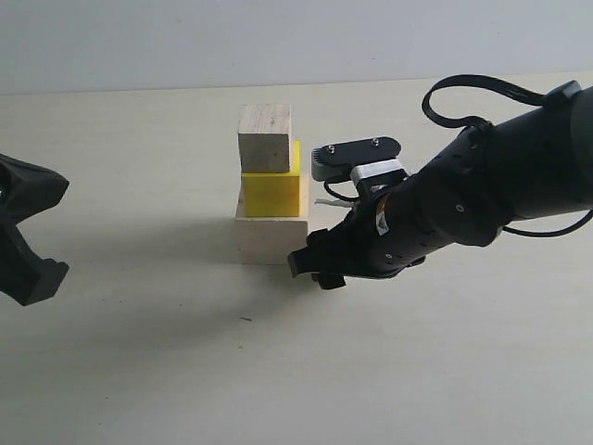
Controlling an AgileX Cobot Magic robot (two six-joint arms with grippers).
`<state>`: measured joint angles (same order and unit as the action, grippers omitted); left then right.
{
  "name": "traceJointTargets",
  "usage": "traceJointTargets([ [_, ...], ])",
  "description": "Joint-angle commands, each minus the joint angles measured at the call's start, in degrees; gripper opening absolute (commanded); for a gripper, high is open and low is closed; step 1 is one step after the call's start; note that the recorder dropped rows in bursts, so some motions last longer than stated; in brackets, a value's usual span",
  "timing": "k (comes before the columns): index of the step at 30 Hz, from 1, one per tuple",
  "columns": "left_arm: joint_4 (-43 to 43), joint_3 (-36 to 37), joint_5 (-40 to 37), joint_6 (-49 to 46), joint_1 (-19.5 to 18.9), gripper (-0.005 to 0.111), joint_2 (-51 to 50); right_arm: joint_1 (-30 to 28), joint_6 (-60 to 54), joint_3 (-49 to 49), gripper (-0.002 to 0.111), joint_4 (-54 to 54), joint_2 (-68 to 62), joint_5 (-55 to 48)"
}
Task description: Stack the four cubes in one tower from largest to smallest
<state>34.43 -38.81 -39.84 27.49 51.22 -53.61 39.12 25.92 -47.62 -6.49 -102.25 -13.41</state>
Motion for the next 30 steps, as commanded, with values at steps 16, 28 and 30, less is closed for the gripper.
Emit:
traceJointTargets([
  [16, 0.44, 0.21, 1.40, -0.04, 0.10, 0.000, 0.25, -0.53, -0.01, -0.28, 0.068, 1.11, 0.26, 0.82],
  [28, 0.54, 0.21, 1.43, -0.04, 0.10, 0.000, 0.25, -0.53, -0.61, -0.28, 0.068, 1.67, 0.26, 0.91],
  [30, 0.54, 0.21, 1.43, -0.04, 0.10, 0.000, 0.25, -0.53, -4.12, -0.28, 0.068, 1.67, 0.26, -0.04],
])
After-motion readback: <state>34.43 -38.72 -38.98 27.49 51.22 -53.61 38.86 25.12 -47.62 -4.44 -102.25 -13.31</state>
